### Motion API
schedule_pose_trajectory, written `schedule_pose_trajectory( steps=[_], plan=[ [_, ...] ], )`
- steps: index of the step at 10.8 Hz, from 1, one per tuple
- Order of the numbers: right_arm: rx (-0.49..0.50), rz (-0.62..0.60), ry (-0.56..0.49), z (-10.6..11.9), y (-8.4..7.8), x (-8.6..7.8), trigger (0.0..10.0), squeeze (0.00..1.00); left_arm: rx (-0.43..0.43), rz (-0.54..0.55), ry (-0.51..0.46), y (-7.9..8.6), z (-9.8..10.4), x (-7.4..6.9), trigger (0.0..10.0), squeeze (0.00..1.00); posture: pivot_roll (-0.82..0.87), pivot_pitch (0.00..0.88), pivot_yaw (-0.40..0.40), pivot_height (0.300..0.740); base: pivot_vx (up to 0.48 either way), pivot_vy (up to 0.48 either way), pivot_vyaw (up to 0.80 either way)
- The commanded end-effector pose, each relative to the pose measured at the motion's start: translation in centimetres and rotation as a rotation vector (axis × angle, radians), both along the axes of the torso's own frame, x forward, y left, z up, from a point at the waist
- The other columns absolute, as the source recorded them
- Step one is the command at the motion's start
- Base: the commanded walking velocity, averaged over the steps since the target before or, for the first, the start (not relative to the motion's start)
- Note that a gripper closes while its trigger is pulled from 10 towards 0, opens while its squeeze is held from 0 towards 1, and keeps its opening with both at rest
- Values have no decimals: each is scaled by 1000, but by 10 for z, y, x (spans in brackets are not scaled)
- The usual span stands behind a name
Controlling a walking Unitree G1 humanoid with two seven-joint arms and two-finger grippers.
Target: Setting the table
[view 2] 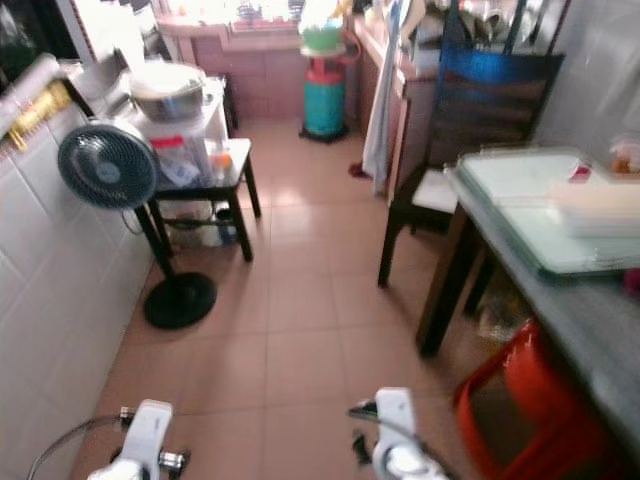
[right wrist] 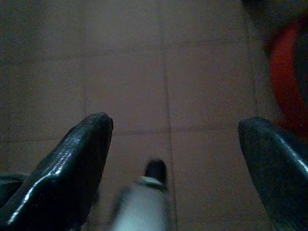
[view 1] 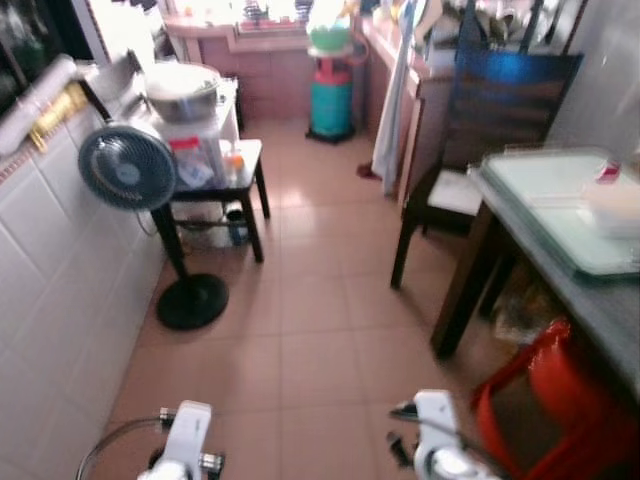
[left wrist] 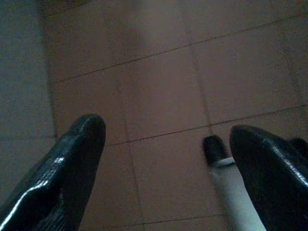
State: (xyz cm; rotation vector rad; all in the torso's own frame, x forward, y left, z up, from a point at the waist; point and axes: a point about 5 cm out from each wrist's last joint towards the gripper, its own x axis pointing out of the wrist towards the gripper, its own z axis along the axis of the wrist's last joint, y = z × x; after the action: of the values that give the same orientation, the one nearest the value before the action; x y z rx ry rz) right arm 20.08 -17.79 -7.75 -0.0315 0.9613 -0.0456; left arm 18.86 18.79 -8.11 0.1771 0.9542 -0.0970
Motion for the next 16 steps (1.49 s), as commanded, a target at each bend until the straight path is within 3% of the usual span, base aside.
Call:
schedule_pose_trajectory(
  steps=[1,9,16],
  plan=[
    [17,9,-10,2,7,4,10000,0,23,-3,18,8,-1,-5,10000,0,-59,0,36,740,0,480,0],
    [-6,50,-2,0,5,1,10000,0,43,-17,24,7,-3,-8,10000,0,-60,0,31,740,0,456,153],
    [-19,68,-5,0,0,0,10000,0,38,-15,21,11,-2,-8,10000,0,-68,0,35,740,0,0,0]
  ],
)
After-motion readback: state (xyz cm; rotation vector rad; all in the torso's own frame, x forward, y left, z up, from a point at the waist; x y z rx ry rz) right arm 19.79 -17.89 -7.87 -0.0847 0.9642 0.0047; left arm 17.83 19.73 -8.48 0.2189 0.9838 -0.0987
